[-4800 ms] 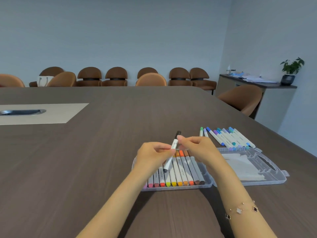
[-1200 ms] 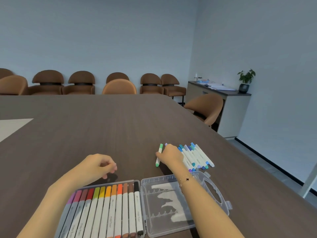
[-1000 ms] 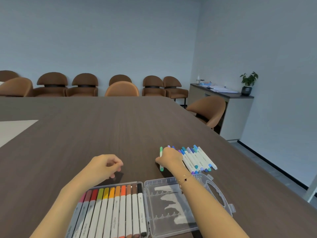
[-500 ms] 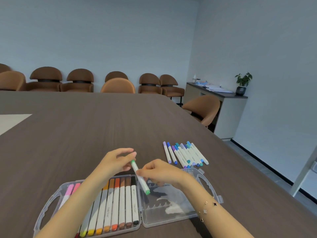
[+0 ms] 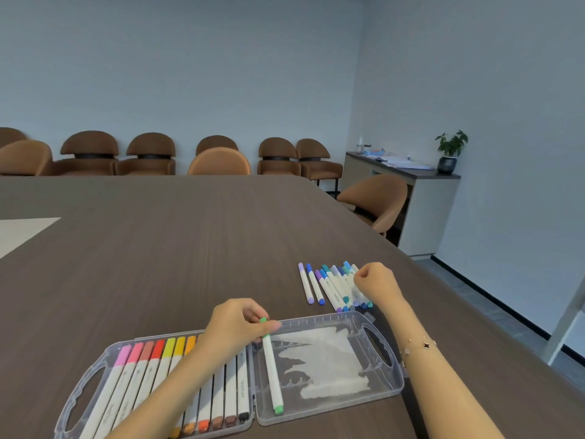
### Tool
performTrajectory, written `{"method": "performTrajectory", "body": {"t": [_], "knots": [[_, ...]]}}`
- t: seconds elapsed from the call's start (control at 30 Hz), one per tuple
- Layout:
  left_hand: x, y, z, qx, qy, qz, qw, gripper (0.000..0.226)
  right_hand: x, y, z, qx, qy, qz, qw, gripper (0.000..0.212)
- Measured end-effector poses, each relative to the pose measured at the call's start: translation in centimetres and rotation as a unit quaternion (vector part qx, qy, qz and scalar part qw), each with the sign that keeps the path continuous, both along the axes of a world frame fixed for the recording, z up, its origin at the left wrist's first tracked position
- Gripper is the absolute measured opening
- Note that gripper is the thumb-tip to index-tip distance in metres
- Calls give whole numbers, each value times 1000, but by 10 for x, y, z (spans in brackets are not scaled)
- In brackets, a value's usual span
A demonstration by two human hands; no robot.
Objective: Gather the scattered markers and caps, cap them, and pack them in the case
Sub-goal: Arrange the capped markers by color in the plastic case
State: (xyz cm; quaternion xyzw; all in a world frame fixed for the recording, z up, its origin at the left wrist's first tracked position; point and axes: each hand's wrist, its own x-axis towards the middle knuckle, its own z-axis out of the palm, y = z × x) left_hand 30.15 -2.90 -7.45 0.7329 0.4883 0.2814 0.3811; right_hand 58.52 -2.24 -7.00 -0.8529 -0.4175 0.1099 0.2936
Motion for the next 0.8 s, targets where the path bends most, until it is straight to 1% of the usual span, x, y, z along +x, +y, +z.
{"method": "performTrajectory", "body": {"t": [0.13,0.3,0.37,0.47,0.6,0.7,0.8], "knots": [[4,-2,-1,63,63,1,996,21,7,9,-5,-28,-25,-12,999,14],[1,2,2,72,84,-5,994,21,6,13,-8,-45,-45,-9,998,13],[-2,5,2,58,69,7,996,19,8,13,-8,-48,-46,-13,998,13],[-8,10,3,-10,13,33,999,17,10,10,-10,-55,-51,-19,997,13],[-11,11,6,-75,-21,28,997,16,10,10,-13,-61,-70,-23,995,13],[-11,13,4,-64,-30,40,997,17,10,9,-13,-62,-91,-27,994,14],[-8,10,0,-29,-4,59,998,15,8,6,-11,-77,-112,-40,990,20]]}}
